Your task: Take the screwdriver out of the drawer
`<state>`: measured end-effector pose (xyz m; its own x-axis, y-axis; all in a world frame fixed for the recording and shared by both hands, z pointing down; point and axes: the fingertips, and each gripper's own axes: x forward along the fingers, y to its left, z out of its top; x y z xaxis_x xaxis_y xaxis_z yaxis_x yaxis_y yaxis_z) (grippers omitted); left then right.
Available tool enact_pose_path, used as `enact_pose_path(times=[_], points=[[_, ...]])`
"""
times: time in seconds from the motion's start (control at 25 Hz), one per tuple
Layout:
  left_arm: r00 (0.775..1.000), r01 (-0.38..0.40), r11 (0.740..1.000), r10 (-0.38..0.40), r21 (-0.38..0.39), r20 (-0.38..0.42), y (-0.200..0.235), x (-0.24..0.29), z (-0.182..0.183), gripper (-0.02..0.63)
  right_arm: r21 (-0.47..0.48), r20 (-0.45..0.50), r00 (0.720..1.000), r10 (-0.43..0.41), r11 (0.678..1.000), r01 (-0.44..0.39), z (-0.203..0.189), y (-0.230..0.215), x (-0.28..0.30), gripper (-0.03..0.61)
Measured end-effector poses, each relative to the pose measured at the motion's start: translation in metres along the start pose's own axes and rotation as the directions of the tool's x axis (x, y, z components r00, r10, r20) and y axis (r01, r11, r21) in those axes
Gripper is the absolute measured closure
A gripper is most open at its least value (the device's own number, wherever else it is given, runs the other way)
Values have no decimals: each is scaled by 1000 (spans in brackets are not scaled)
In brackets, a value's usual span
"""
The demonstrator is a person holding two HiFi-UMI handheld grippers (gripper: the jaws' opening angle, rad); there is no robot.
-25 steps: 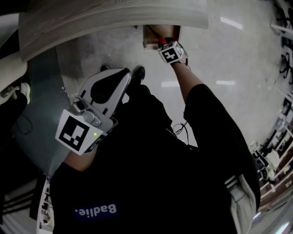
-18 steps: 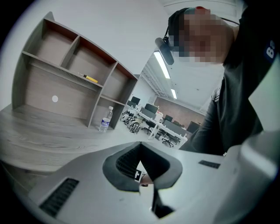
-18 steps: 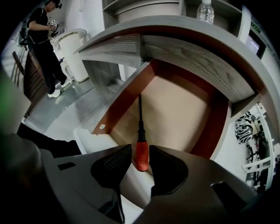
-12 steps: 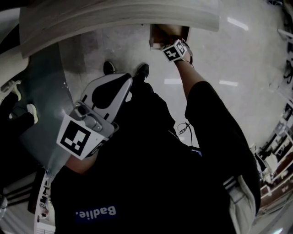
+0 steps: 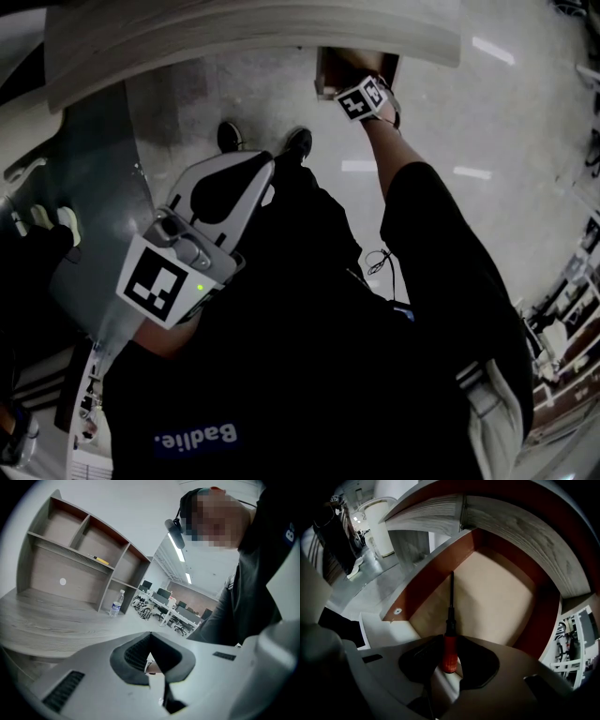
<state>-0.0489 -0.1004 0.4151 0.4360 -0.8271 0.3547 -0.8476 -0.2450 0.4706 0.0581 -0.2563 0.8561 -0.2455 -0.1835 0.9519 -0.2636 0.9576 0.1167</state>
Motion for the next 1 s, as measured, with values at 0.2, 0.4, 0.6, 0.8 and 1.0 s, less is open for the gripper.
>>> enact_pose_path(times=[0.2, 0.4, 0.6, 0.8, 1.0], points=[[1000, -7, 1000, 7, -1, 3, 3, -5, -3, 612, 19, -14, 1000, -16, 1000, 16, -5, -4, 0, 462], [1000, 9, 1000, -9, 12, 13, 0, -10, -4, 612, 6, 24, 999, -38, 999, 38, -2, -4, -19, 463], [999, 33, 999, -33, 23, 26, -7, -27, 1, 612, 16, 50, 997, -57, 998, 56, 1, 3, -52, 463], [994, 75, 996, -78, 49, 74, -28, -30, 19, 612, 38, 75, 994, -79, 996, 77, -7, 6, -96, 463], [980, 146, 986, -155, 83, 126, -38, -31, 36, 612, 104, 127, 987, -100, 991, 87, -7, 14, -127, 463]])
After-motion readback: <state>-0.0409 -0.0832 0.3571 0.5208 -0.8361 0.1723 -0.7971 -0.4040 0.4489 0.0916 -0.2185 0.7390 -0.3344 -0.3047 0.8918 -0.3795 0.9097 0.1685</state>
